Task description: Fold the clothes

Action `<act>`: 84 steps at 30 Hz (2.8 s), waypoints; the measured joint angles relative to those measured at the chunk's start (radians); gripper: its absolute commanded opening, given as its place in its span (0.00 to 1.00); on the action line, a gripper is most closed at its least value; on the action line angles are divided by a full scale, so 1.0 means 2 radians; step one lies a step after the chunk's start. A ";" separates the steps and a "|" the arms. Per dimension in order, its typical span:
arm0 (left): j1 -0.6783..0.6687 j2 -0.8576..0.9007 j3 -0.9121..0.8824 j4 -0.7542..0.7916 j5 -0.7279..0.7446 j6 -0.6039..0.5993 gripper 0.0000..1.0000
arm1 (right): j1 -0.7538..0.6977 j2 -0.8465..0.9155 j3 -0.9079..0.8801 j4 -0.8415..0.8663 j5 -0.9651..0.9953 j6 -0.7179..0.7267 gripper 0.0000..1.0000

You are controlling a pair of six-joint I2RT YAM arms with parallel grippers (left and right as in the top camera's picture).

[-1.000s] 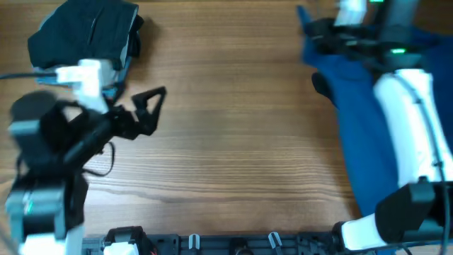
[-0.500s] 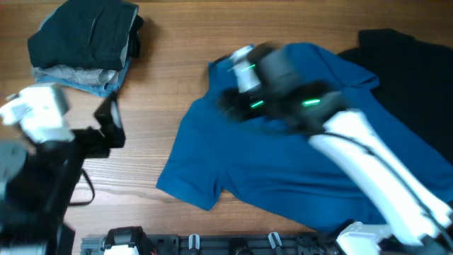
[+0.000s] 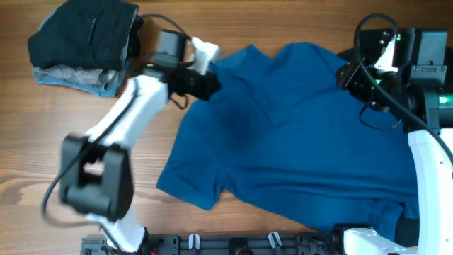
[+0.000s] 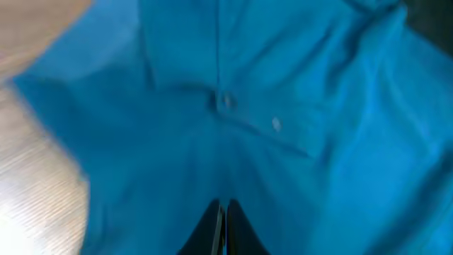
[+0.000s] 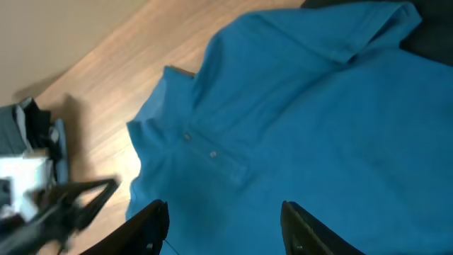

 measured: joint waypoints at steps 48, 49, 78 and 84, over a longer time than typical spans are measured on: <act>0.013 0.024 0.001 -0.032 -0.090 -0.071 0.28 | -0.290 0.411 -0.003 0.443 0.137 -0.223 0.96; 0.013 0.024 0.001 -0.032 -0.090 -0.071 0.29 | -0.294 0.416 -0.003 0.447 0.141 -0.234 0.95; -0.029 0.037 0.001 0.098 -0.064 -0.099 0.48 | -0.364 0.366 0.138 0.246 -0.104 -0.164 0.66; -0.060 0.141 -0.001 0.234 -0.064 -0.132 0.04 | -0.282 0.336 0.142 0.083 -0.159 -0.158 0.38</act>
